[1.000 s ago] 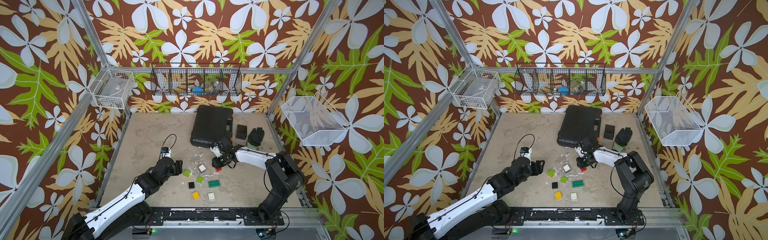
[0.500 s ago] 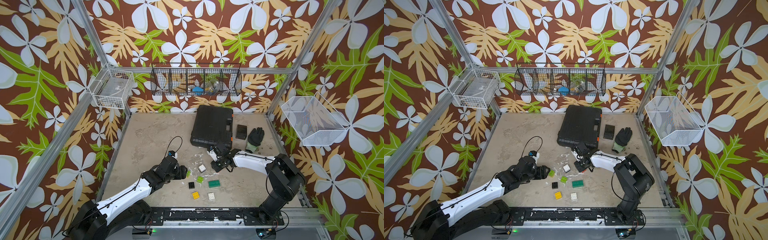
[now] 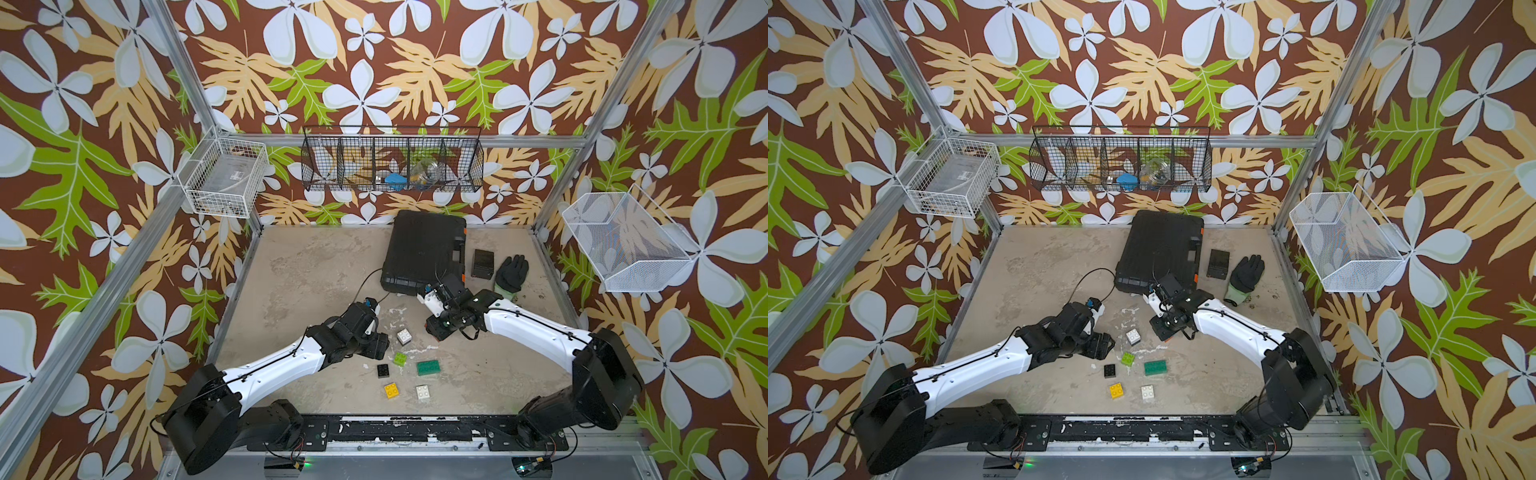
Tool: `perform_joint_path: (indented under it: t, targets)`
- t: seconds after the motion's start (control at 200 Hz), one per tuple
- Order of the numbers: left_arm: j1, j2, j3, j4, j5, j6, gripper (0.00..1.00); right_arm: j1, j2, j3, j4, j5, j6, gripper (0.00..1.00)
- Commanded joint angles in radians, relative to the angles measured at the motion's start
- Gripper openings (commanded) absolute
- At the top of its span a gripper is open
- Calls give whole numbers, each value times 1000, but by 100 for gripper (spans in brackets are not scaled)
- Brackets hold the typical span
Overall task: Assemble a giraffe with lego
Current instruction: Pick up the lego brick from the center of the board, then move the lego brick at the center of the board.
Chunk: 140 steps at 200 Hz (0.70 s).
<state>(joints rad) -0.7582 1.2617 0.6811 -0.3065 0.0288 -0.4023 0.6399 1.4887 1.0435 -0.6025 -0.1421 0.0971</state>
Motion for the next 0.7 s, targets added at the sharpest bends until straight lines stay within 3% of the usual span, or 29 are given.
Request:
perform_joint_path:
  t: [0.0, 0.325, 0.571, 0.696]
  targets:
    - [-9, 33, 11, -63, -44, 39, 80, 1, -41, 38, -98, -36, -5, 18]
    - [-10, 158, 52, -40, -85, 46, 78, 1, -94, 109, -172, -73, -4, 19]
    - [-10, 230, 80, -13, -64, 41, 53, 1, -97, 120, -176, -80, 4, 20]
    - [-10, 241, 86, -14, -66, 32, 49, -7, -97, 127, -175, -77, 3, 20]
